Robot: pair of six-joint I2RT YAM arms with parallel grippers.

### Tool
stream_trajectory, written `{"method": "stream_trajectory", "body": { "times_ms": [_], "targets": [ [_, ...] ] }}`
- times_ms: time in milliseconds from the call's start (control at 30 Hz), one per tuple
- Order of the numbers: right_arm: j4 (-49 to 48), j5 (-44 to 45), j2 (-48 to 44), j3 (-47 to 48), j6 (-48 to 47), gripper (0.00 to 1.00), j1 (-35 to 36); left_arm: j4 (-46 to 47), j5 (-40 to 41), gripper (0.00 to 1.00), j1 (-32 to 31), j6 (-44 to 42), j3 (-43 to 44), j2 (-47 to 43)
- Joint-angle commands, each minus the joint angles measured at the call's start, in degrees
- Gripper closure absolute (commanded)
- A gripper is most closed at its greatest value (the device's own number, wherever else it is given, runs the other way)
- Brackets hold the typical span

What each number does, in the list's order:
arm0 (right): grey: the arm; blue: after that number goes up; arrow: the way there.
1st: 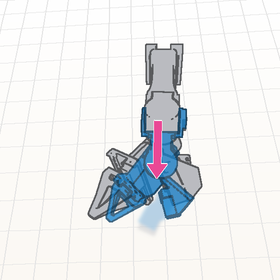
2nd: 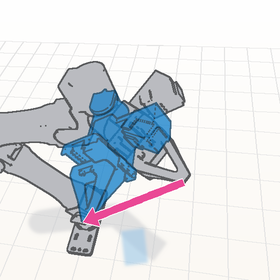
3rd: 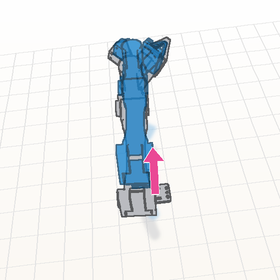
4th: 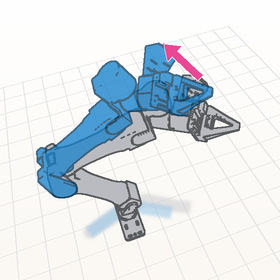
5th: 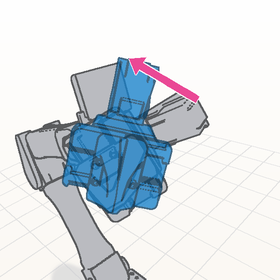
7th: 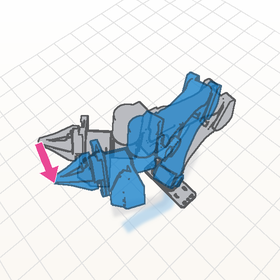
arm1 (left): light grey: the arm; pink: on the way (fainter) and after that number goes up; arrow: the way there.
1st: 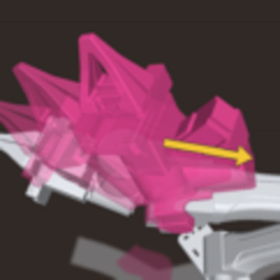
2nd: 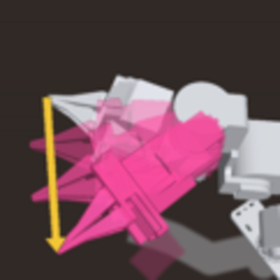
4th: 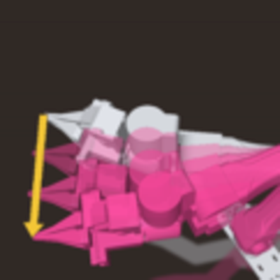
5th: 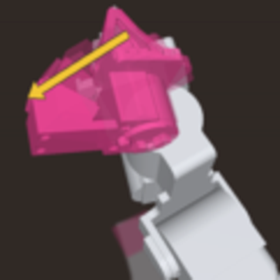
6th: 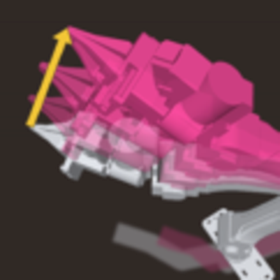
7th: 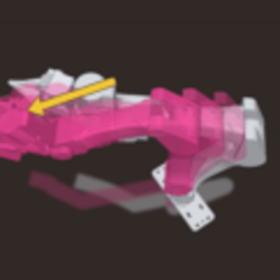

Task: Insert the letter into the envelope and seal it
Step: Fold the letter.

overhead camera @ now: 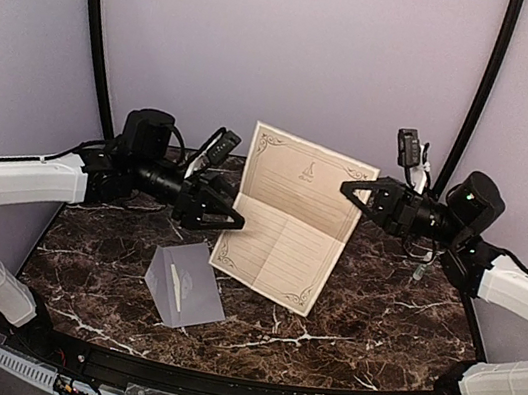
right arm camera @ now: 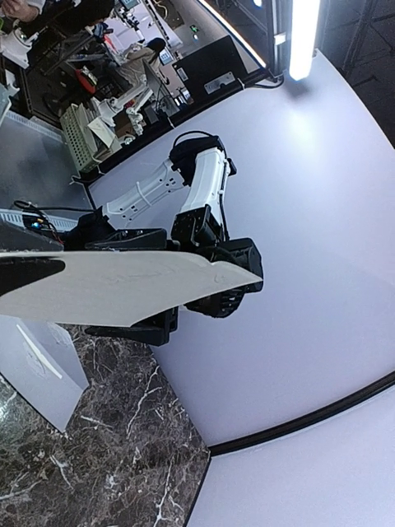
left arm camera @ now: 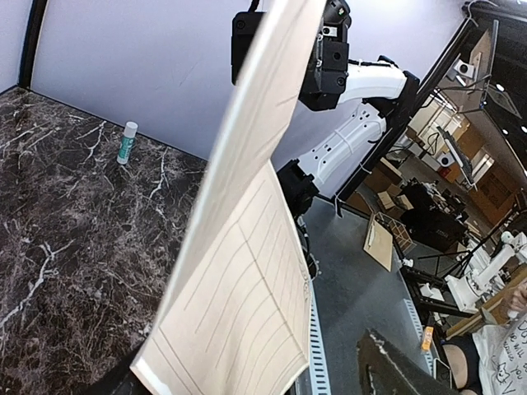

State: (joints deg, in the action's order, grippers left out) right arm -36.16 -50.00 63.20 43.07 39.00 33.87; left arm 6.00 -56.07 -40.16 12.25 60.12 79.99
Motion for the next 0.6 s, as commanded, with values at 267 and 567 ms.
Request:
{"method": "stream_trajectory", "body": {
  "times_ms": [267, 567],
  "targets": [
    [-2.18, 2.12, 0.46, 0.87, -0.19, 1.00, 1.15, 7.00, -0.88, 0.90, 0.16, 4.34, -2.61, -0.85],
    [1.58, 0.66, 1.26, 2.93, -1.70, 0.60, 1.17, 0.72, 7.10, 1.00, 0.12, -0.23, -1.36, -2.33]
  ]
}}
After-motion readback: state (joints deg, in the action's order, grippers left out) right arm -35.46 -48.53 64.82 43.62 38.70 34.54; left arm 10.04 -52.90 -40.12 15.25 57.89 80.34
